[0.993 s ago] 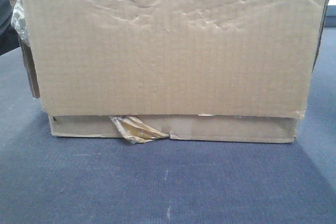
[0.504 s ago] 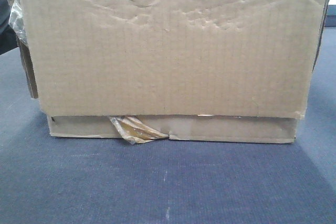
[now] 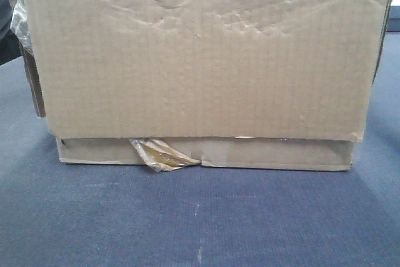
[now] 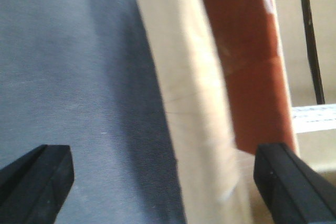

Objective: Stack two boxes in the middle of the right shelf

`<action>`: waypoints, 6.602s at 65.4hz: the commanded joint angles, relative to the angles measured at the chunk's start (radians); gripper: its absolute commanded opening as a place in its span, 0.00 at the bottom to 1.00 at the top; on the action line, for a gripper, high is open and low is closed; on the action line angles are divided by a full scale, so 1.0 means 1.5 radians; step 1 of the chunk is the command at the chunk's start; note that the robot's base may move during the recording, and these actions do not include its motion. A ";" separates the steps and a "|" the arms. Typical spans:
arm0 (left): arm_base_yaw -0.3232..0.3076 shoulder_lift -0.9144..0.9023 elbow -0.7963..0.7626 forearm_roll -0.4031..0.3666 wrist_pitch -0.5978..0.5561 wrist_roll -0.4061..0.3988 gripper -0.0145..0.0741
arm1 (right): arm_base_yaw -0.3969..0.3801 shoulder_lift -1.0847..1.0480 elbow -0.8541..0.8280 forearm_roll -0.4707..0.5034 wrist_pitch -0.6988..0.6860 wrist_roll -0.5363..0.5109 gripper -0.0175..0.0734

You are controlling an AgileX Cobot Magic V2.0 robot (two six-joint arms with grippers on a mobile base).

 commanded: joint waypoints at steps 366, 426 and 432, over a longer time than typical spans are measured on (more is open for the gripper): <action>-0.007 -0.211 -0.174 0.026 -0.058 -0.058 0.04 | 0.002 -0.138 -0.294 -0.001 -0.001 -0.006 0.02; -0.007 -0.211 -0.174 0.026 -0.058 -0.058 0.04 | 0.002 -0.138 -0.294 -0.001 -0.001 -0.006 0.02; -0.007 -0.211 -0.174 0.026 -0.058 -0.058 0.04 | 0.002 -0.138 -0.294 -0.001 -0.001 -0.006 0.02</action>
